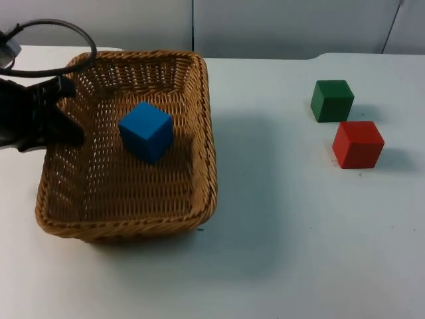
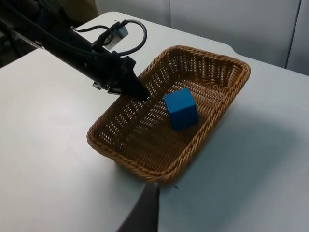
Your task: Pick up the basket with the left hand and place the blue cube into the basket with the right hand.
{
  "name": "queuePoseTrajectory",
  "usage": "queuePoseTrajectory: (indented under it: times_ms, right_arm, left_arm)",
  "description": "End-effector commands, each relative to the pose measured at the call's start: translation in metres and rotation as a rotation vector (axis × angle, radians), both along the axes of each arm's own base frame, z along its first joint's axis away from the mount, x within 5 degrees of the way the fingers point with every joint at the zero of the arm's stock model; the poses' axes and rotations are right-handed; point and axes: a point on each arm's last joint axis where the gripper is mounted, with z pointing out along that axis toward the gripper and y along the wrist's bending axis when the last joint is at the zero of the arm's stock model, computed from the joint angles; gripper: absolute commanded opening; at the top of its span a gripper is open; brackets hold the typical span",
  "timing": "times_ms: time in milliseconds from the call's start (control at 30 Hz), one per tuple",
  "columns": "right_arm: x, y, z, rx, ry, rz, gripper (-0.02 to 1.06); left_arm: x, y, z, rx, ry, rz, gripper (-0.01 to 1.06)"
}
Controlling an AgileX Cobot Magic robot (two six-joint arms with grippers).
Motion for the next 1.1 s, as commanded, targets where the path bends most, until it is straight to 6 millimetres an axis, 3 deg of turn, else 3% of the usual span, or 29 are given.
queuePoseTrajectory:
  times_ms: [0, 200, 667, 767, 867, 900, 933, 1067]
  right_arm:
    - [-0.0010, -0.0004, -0.0012, 0.002, 0.003, 0.006, 0.86]
    - [-0.0013, -0.0003, -0.0016, 0.005, 0.013, 0.007, 0.86]
    - [-0.0016, 0.0001, -0.0015, 0.011, 0.015, 0.009, 0.86]
    - [-0.0018, 0.0004, -0.0014, 0.016, 0.018, 0.012, 0.86]
    - [-0.0019, 0.0005, -0.0013, 0.017, 0.018, 0.013, 0.86]
    - [-0.0019, 0.0005, -0.0013, 0.017, 0.018, 0.013, 0.86]
    - [-0.0019, 0.0005, -0.0013, 0.017, 0.018, 0.013, 0.86]
    - [-0.0020, 0.0008, -0.0012, 0.020, 0.019, 0.014, 0.86]
  left_arm:
    - [0.0045, -0.0065, -0.0006, -0.059, -0.002, -0.009, 0.00]
    - [0.0060, -0.0064, -0.0089, -0.062, 0.012, -0.005, 0.00]
    - [0.0059, -0.0081, -0.0078, -0.052, -0.030, -0.062, 0.02]
    - [0.0058, -0.0084, -0.0076, -0.054, -0.031, -0.065, 0.07]
    - [0.0057, -0.0085, -0.0074, -0.054, -0.034, -0.069, 0.23]
    - [0.0060, -0.0085, -0.0073, -0.057, -0.034, -0.066, 0.33]
    - [0.0060, -0.0085, -0.0073, -0.057, -0.034, -0.066, 0.33]
    - [0.0059, -0.0086, -0.0073, -0.057, -0.034, -0.066, 0.53]
